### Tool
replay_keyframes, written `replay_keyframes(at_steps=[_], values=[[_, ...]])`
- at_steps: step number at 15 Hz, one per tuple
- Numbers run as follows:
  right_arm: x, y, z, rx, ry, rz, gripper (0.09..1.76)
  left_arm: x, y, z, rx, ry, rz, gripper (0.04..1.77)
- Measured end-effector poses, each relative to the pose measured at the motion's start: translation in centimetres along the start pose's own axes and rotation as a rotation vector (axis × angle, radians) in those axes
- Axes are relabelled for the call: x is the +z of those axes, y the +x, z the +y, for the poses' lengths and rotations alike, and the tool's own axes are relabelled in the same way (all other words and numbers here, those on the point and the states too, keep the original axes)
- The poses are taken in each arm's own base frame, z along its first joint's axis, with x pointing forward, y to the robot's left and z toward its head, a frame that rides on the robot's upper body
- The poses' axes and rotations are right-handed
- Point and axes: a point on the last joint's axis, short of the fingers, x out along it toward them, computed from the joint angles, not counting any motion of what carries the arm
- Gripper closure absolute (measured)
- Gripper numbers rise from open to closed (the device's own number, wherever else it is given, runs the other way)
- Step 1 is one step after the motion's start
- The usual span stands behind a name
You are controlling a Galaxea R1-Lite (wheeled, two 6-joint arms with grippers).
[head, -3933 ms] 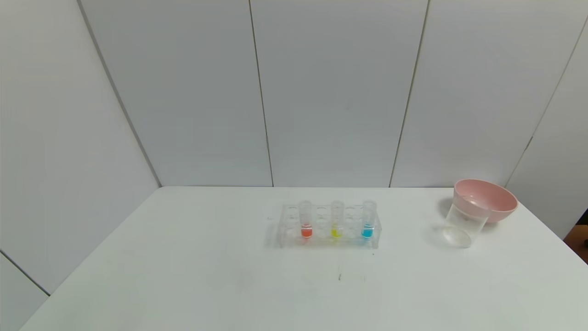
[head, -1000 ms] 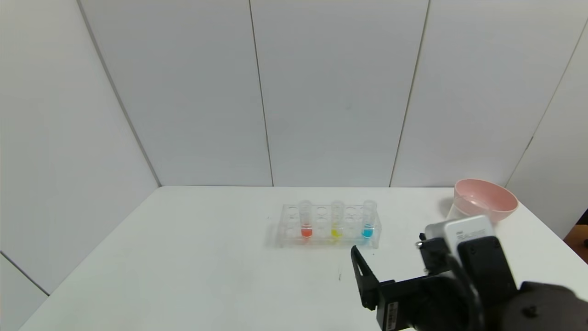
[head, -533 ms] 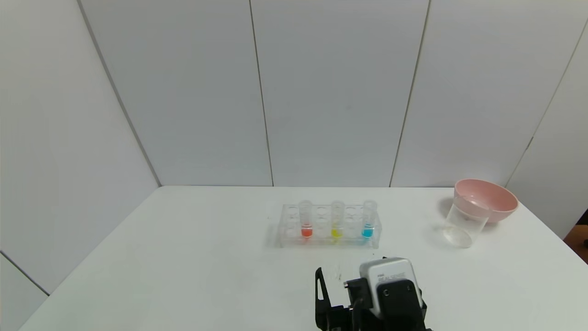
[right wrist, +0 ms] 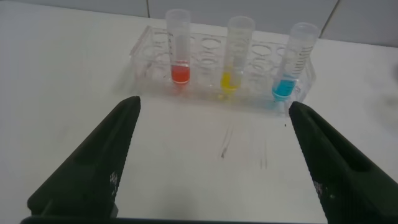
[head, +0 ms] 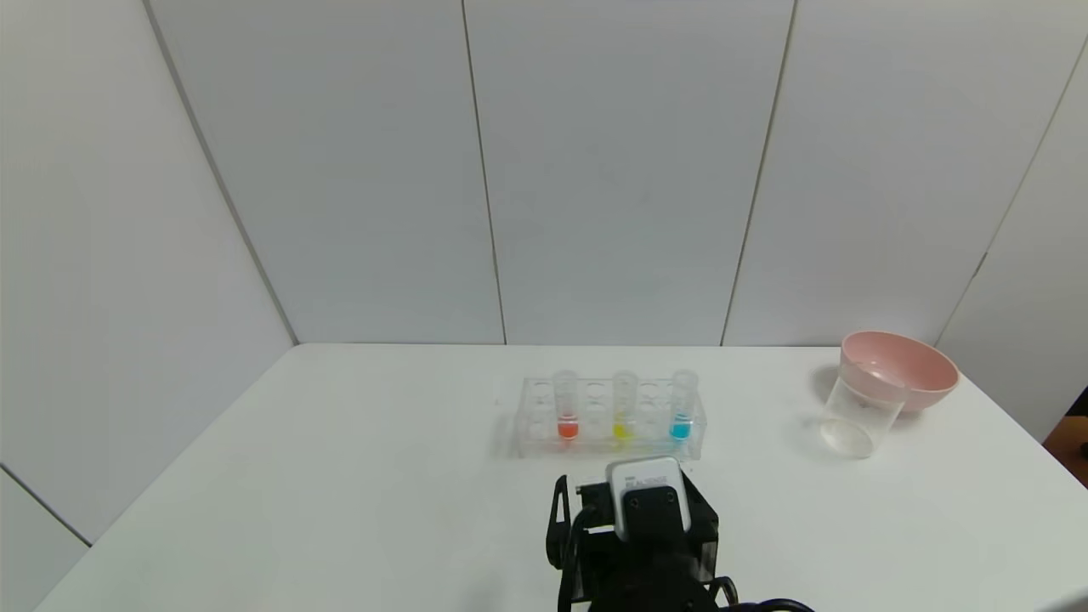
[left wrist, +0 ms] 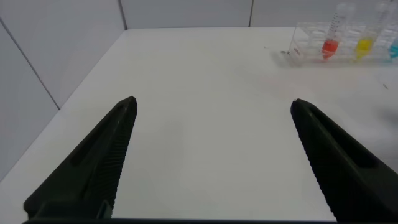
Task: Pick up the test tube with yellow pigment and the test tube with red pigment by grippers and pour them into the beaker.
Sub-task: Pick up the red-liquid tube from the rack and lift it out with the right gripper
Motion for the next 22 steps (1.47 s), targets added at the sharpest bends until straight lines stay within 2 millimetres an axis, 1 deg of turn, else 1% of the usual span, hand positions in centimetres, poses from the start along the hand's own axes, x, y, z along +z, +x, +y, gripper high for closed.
replay_keyframes(at_steps=[4, 8, 12, 15, 19, 22], values=[[-0.2, 2.5, 2.6, -0.017, 0.056, -0.024, 0.14, 0.0, 0.0, 0.0, 0.000, 0.000, 0.000, 0.05], [-0.6, 4.9, 4.5, -0.036, 0.094, -0.042, 0.14, 0.0, 0.0, 0.0, 0.000, 0.000, 0.000, 0.05], [-1.3, 6.9, 4.5, -0.046, 0.060, -0.016, 0.14, 0.0, 0.0, 0.0, 0.000, 0.000, 0.000, 0.05], [-1.4, 7.8, 4.3, 0.013, 0.058, -0.004, 0.14, 0.0, 0.0, 0.0, 0.000, 0.000, 0.000, 0.05], [-1.1, 9.2, 3.6, 0.053, 0.034, 0.000, 0.14, 0.0, 0.0, 0.0, 0.000, 0.000, 0.000, 0.05], [-0.5, 10.2, 3.3, 0.072, 0.011, -0.010, 0.14, 0.0, 0.0, 0.0, 0.000, 0.000, 0.000, 0.05]])
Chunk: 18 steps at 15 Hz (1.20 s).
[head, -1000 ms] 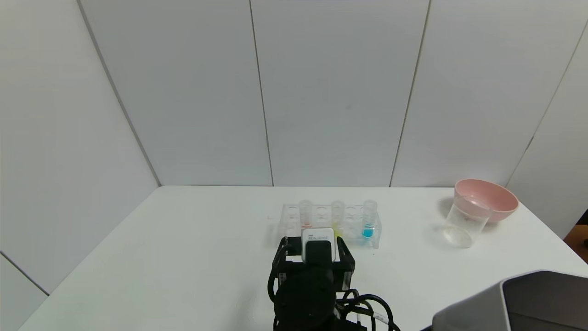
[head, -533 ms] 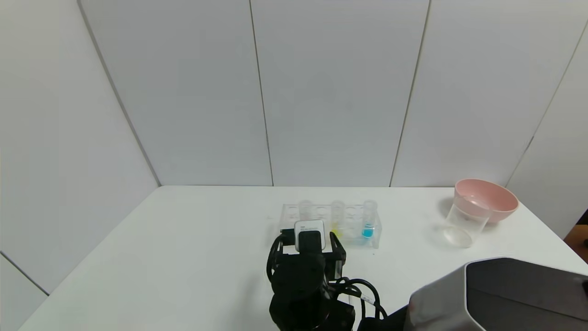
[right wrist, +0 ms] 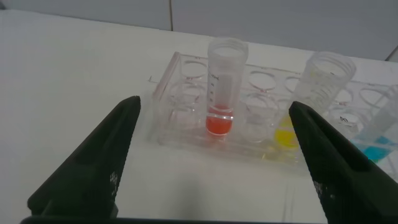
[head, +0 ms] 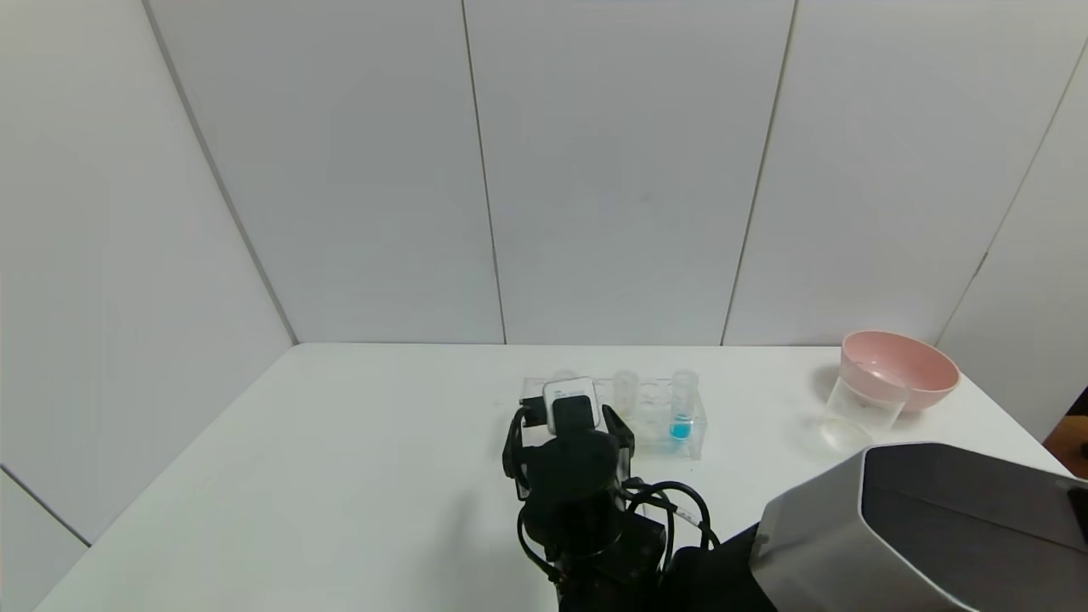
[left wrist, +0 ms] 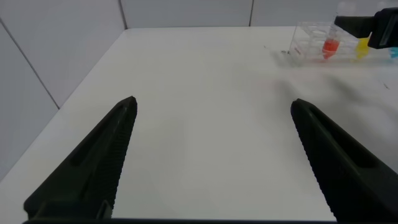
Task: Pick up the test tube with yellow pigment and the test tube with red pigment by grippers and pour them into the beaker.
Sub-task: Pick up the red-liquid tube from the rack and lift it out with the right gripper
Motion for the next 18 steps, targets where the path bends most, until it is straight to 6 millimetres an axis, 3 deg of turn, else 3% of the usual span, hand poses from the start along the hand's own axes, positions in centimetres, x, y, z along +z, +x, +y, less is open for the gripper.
replay_keyframes(at_steps=[7, 18], values=[[1.3, 2.5, -0.6, 0.022, -0.031, -0.017, 0.14, 0.0, 0.0, 0.0, 0.000, 0.000, 0.000, 0.05], [0.2, 6.5, -1.0, 0.015, -0.024, -0.009, 0.14, 0.0, 0.0, 0.0, 0.000, 0.000, 0.000, 0.05]])
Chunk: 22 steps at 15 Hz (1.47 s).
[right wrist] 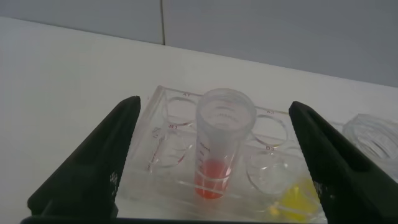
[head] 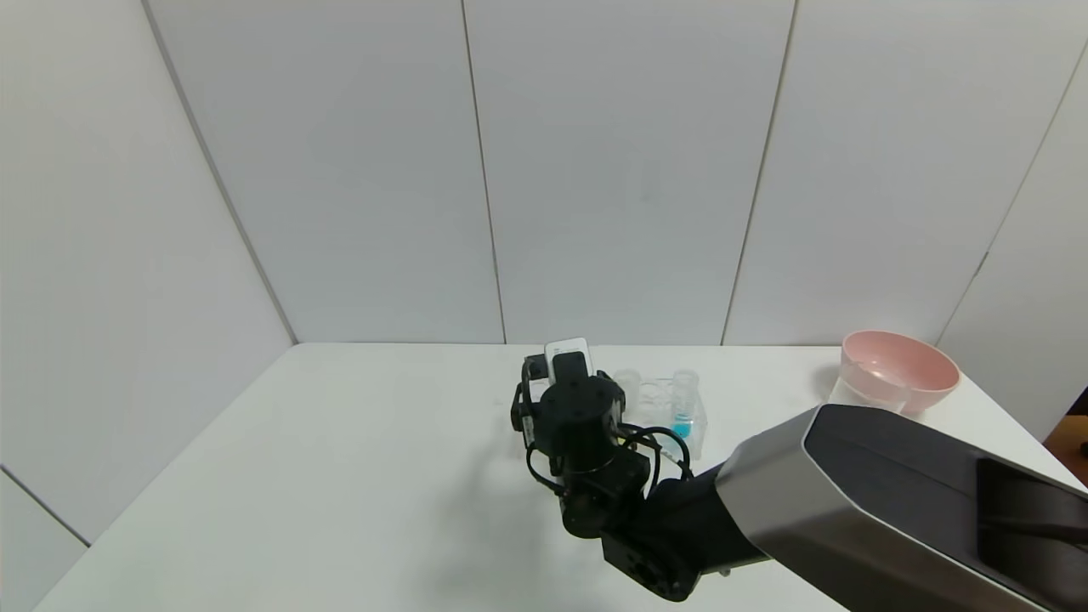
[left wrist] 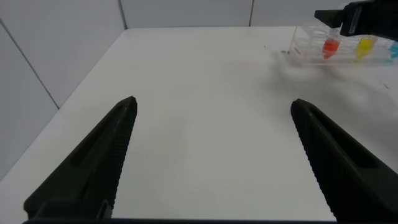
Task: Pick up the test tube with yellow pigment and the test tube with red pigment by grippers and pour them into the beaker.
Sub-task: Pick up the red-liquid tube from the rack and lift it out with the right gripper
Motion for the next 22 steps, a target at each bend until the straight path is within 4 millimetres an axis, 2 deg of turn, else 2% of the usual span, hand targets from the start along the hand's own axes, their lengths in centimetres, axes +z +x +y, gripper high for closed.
replay_keyframes(at_steps=[10, 13, 17, 18, 22], values=[[-1.1, 1.3, -0.3, -0.019, 0.028, 0.017, 0.16, 0.0, 0.0, 0.0, 0.000, 0.000, 0.000, 0.05], [-1.4, 1.6, -0.4, -0.028, 0.035, 0.028, 0.67, 0.0, 0.0, 0.0, 0.000, 0.000, 0.000, 0.05], [-1.7, 1.9, -0.5, -0.034, 0.071, 0.055, 1.12, 0.0, 0.0, 0.0, 0.000, 0.000, 0.000, 0.05], [-1.9, 1.9, -0.5, -0.036, 0.082, 0.068, 1.30, 0.0, 0.0, 0.0, 0.000, 0.000, 0.000, 0.05], [-1.8, 1.9, -0.4, -0.039, 0.086, 0.083, 1.29, 0.0, 0.0, 0.0, 0.000, 0.000, 0.000, 0.05]])
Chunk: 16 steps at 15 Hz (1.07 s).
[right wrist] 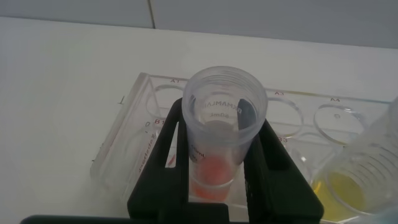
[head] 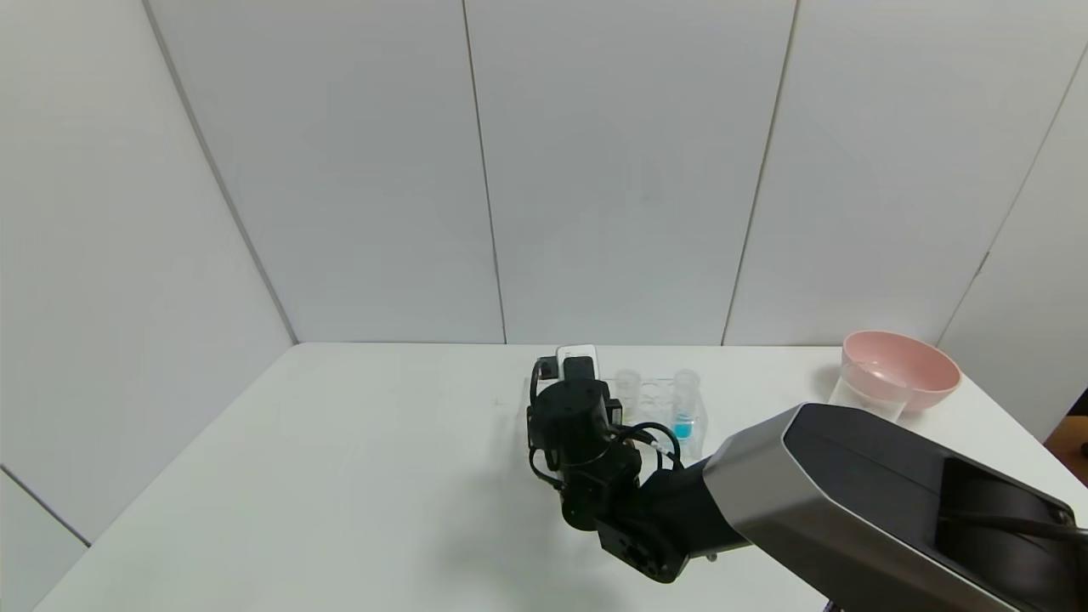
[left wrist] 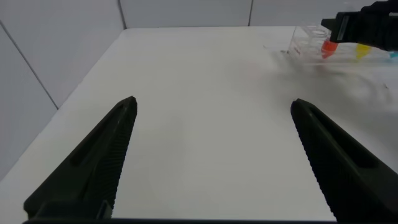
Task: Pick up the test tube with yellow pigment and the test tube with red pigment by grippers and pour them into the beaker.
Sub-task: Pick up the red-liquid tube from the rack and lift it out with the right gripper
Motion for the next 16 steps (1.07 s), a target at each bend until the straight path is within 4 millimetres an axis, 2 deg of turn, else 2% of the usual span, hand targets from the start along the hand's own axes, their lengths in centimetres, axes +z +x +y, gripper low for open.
replay_keyframes(at_steps=[3, 6, 12, 16], values=[[0.5, -0.4, 0.2, -0.007, 0.000, -0.006, 1.29, 0.0, 0.0, 0.0, 0.000, 0.000, 0.000, 0.05], [2.2, -1.1, 0.4, -0.003, 0.016, -0.035, 1.29, 0.0, 0.0, 0.0, 0.000, 0.000, 0.000, 0.05], [7.4, -3.9, 0.4, 0.025, 0.016, -0.099, 1.29, 0.0, 0.0, 0.0, 0.000, 0.000, 0.000, 0.05], [11.5, -6.5, 0.3, 0.054, -0.003, -0.152, 1.29, 0.0, 0.0, 0.0, 0.000, 0.000, 0.000, 0.05]])
